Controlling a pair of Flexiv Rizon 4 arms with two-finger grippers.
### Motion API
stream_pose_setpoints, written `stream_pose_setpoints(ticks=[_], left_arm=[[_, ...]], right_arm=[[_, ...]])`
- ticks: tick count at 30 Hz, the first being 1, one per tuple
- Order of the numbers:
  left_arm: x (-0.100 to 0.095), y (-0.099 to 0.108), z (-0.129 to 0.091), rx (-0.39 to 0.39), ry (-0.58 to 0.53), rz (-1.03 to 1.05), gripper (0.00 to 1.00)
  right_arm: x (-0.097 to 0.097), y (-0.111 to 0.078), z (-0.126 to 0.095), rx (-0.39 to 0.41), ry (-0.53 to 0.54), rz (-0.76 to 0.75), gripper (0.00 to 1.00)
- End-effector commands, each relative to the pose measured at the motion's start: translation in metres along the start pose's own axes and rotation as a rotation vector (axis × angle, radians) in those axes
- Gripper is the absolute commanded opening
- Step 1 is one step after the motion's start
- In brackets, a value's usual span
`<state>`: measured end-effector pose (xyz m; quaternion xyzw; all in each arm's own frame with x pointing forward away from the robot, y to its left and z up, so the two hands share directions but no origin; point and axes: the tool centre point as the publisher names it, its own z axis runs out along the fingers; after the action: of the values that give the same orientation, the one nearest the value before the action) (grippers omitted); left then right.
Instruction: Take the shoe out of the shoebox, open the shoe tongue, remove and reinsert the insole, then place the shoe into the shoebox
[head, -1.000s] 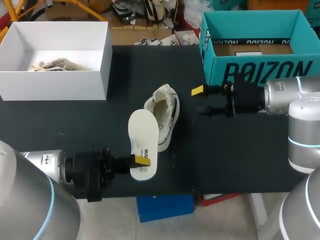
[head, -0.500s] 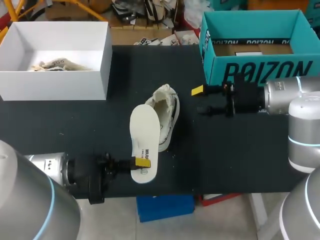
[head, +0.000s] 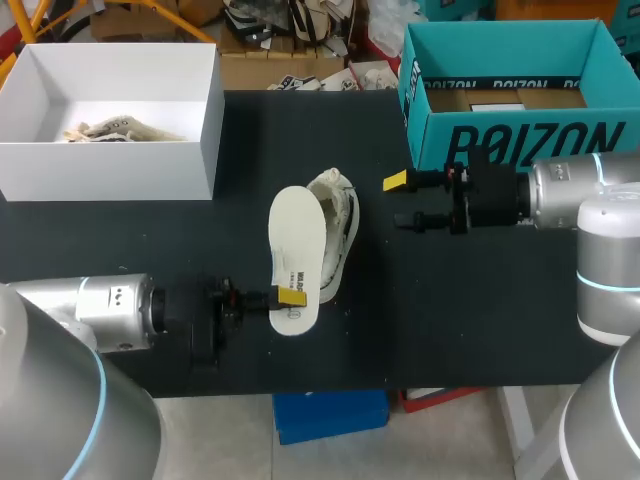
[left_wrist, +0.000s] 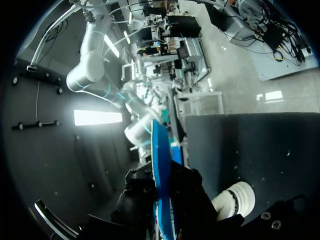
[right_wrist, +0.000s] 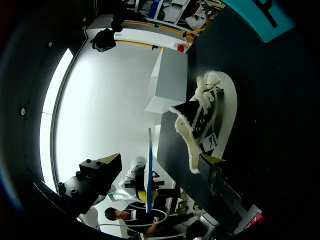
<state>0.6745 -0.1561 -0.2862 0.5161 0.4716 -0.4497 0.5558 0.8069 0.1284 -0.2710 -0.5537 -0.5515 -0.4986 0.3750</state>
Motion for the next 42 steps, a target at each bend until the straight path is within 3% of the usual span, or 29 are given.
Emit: stream_pose_setpoints(ticks=[1,18,28,42], left_arm=[[0.007,0.017,0.013,0.049,0.003,0.009,0.00],[0.006,0.027,0.019,0.043,0.017,0.007,0.00],[0.006,0.027,0.019,0.043,0.017,0.007,0.00],[0.006,0.027,0.019,0.043,0.017,0.007,0.00]], right_arm=[[0.000,-0.001,0.001,-0.004,-0.001,0.000,1.00],[-0.001,0.000,0.002,0.010,0.000,-0.002,1.00],[-0.006,-0.009,0.041,0.149,0.017,-0.038,1.00],[0.000,-0.022,0.069,0.140,0.014,-0.021,1.00]])
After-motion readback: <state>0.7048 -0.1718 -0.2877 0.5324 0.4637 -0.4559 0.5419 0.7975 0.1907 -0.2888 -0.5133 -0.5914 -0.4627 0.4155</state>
